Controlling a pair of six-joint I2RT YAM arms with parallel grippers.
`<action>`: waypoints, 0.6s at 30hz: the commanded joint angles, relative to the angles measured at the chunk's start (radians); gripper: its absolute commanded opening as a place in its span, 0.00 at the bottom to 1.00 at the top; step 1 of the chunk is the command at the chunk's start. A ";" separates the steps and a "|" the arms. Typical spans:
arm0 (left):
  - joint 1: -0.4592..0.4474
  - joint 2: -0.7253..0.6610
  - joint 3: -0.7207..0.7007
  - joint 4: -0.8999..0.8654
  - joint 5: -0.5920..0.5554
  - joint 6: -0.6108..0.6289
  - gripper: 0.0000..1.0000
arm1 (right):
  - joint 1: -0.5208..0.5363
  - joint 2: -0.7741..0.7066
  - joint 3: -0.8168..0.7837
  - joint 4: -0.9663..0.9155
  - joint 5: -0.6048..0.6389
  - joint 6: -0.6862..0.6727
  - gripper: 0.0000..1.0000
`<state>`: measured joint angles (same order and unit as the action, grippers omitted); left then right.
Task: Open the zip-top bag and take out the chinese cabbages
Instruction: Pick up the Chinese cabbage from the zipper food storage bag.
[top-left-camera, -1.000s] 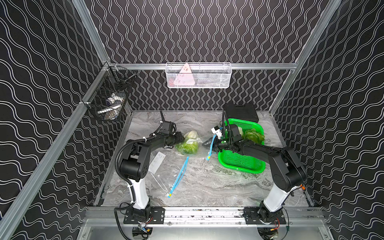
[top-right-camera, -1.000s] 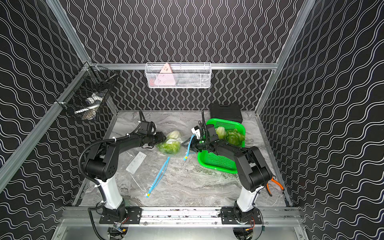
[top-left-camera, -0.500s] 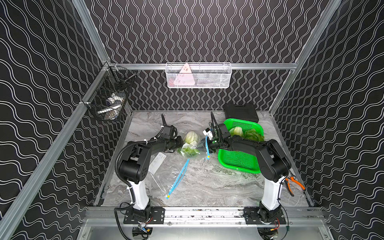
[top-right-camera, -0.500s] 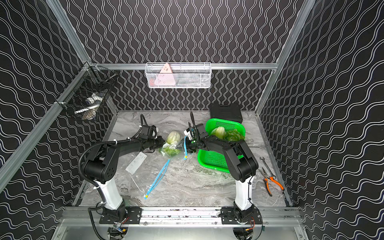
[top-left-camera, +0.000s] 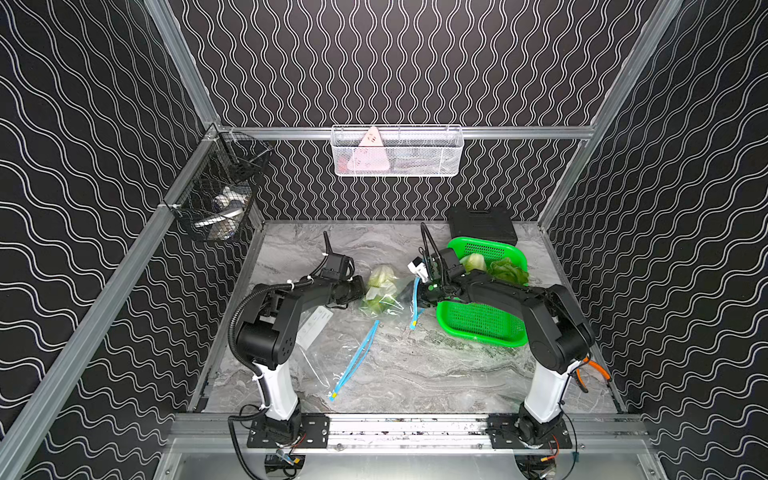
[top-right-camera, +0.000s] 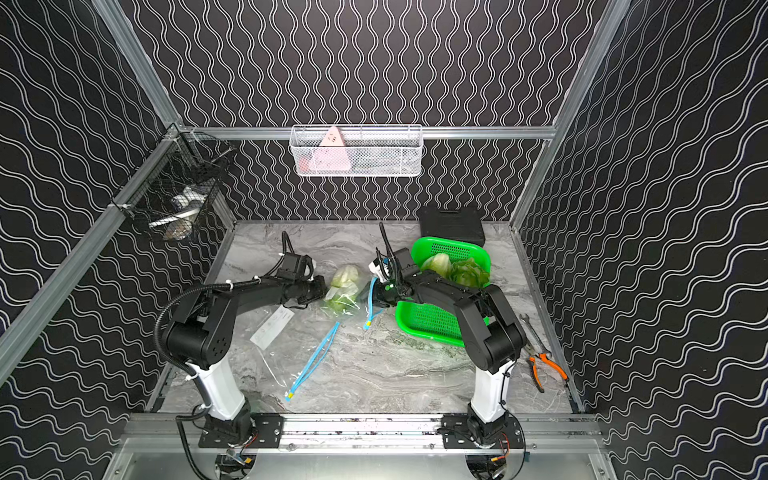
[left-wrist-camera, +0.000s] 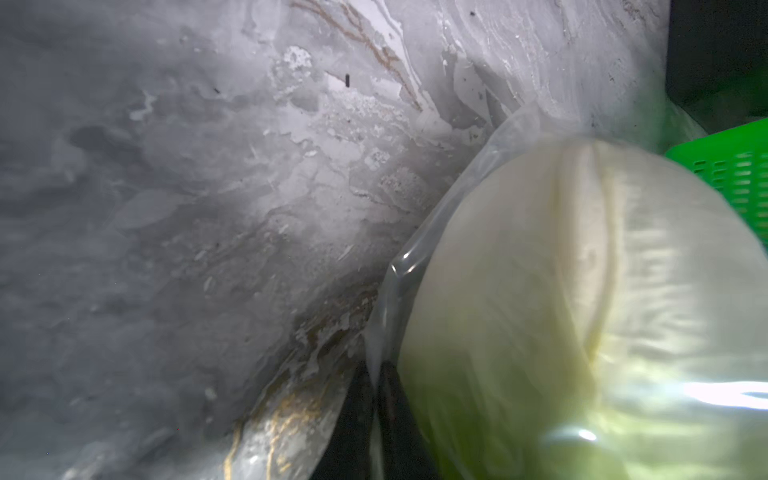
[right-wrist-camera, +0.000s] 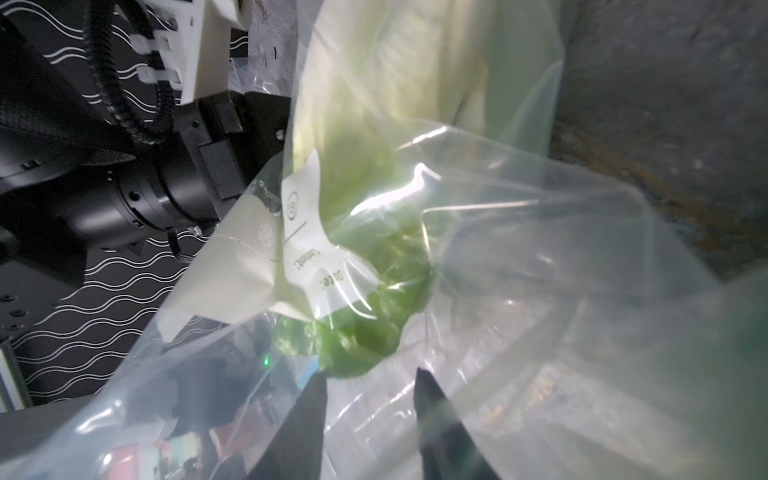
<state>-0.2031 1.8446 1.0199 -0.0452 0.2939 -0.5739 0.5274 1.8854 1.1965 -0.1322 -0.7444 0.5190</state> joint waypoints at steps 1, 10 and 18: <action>0.000 -0.015 0.004 -0.033 -0.002 0.015 0.12 | 0.006 0.008 0.003 0.103 -0.071 0.095 0.38; -0.011 -0.015 0.014 -0.032 0.013 0.010 0.12 | 0.017 0.061 -0.004 0.198 -0.099 0.209 0.37; -0.019 -0.024 0.011 -0.029 0.020 0.011 0.11 | 0.029 0.107 0.033 0.171 -0.063 0.249 0.13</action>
<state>-0.2176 1.8339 1.0225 -0.0727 0.2935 -0.5732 0.5552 1.9919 1.2297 0.0360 -0.8249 0.7391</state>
